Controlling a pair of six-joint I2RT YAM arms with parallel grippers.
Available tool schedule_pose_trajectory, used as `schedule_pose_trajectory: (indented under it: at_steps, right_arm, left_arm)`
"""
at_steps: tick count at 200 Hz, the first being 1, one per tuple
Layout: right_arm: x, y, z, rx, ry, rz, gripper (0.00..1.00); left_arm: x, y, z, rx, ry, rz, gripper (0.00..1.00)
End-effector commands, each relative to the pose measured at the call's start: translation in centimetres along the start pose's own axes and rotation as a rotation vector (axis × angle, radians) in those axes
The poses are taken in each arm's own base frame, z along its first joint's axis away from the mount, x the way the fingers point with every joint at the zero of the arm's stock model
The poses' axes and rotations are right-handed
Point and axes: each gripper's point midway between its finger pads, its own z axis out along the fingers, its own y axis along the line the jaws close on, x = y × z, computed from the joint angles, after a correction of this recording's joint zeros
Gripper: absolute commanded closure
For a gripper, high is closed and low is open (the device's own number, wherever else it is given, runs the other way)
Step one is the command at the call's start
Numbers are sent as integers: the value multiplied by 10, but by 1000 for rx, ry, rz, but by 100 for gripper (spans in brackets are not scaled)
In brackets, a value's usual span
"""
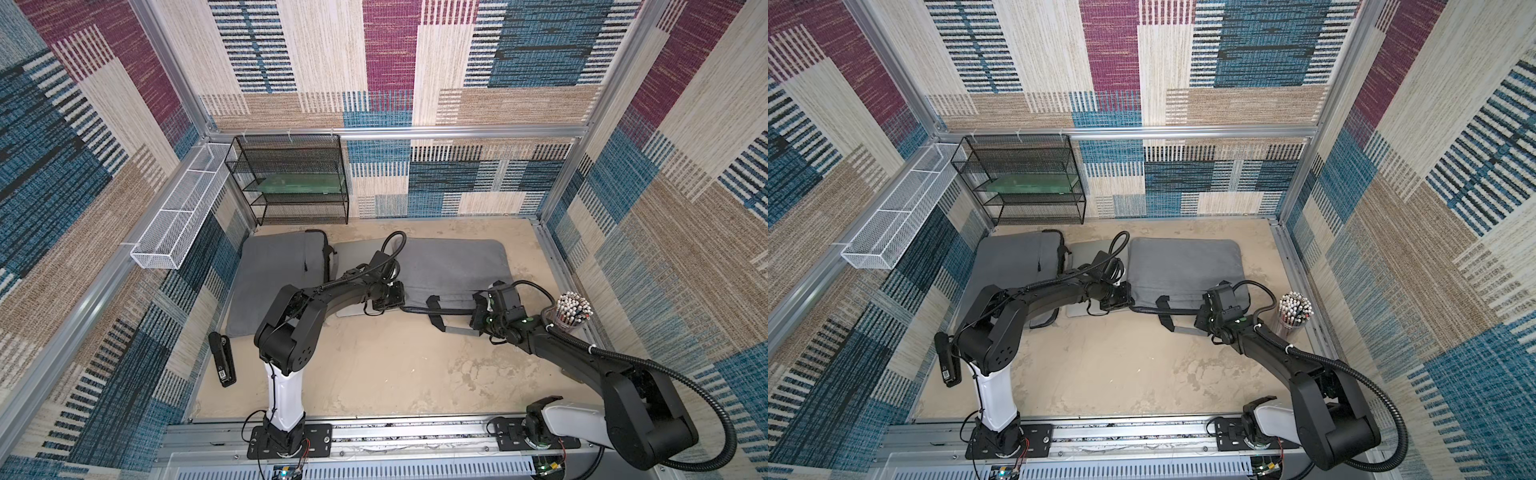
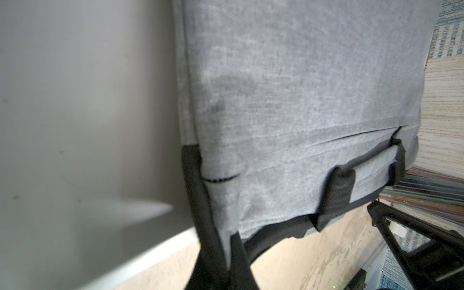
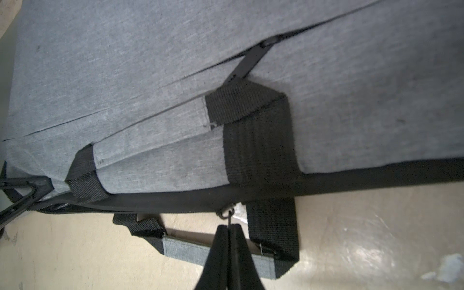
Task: Open the zippered laptop bag and take out the laptop
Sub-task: Unzip the zipper on the zippered laptop bag.
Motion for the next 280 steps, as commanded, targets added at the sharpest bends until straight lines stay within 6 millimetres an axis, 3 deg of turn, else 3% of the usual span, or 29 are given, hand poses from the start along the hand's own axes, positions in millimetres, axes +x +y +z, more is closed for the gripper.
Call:
schedule_pose_trajectory:
  at_steps: [1,280]
  right_arm:
    - [4,-16,-1,71,5,-1,100]
    - [-4,-52,-13,181,-50,54,100]
  left_arm:
    - [-22,5,-5,-33,-87,21,100]
    - [-34,6,-7,-32,-98,37,100]
